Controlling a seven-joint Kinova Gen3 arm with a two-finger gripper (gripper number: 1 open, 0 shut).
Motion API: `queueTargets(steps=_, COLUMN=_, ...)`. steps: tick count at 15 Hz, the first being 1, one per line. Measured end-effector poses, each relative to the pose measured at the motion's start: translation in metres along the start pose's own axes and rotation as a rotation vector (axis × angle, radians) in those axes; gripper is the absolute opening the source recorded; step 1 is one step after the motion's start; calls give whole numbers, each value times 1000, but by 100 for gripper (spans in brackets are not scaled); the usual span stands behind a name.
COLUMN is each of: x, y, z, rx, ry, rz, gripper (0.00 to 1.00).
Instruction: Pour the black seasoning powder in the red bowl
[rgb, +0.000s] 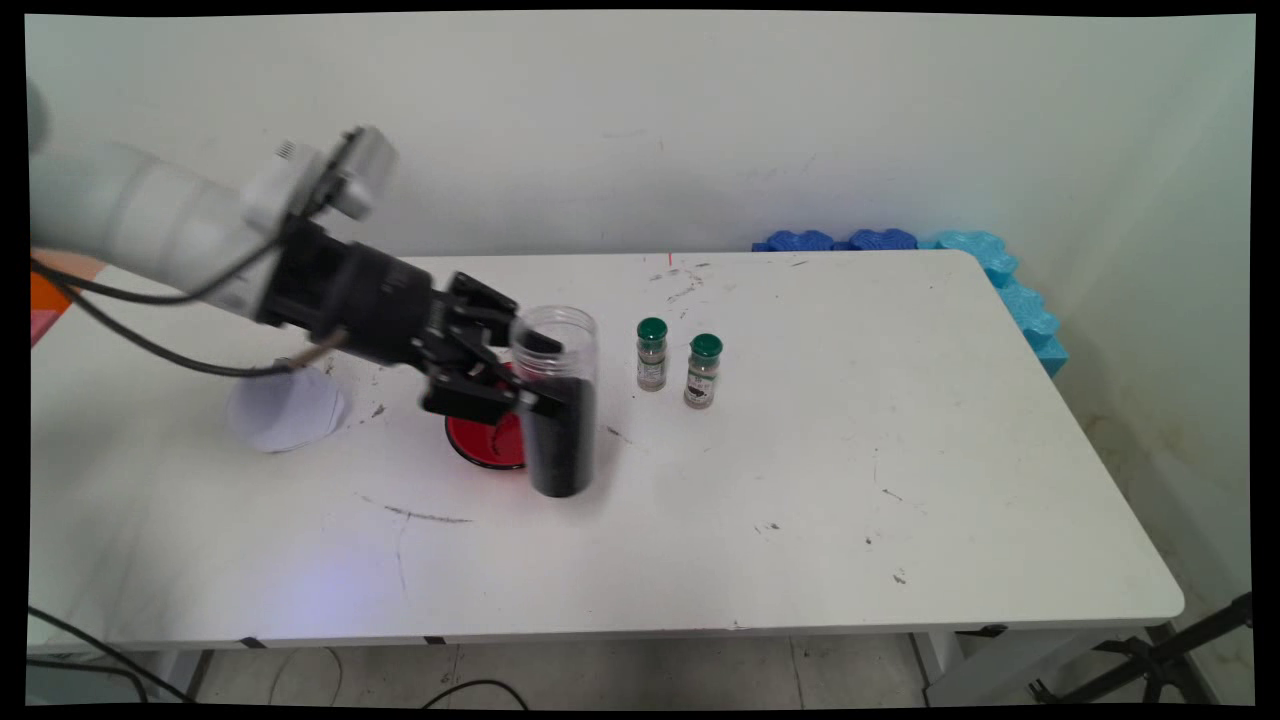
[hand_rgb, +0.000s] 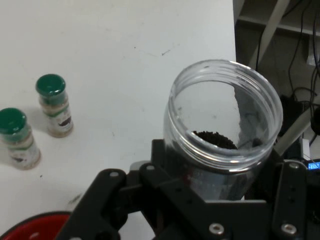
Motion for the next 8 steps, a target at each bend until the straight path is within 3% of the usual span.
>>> queueTargets(steps=8, x=7, y=4, z=-70, rx=15, ry=-42, rz=-18, gripper=0)
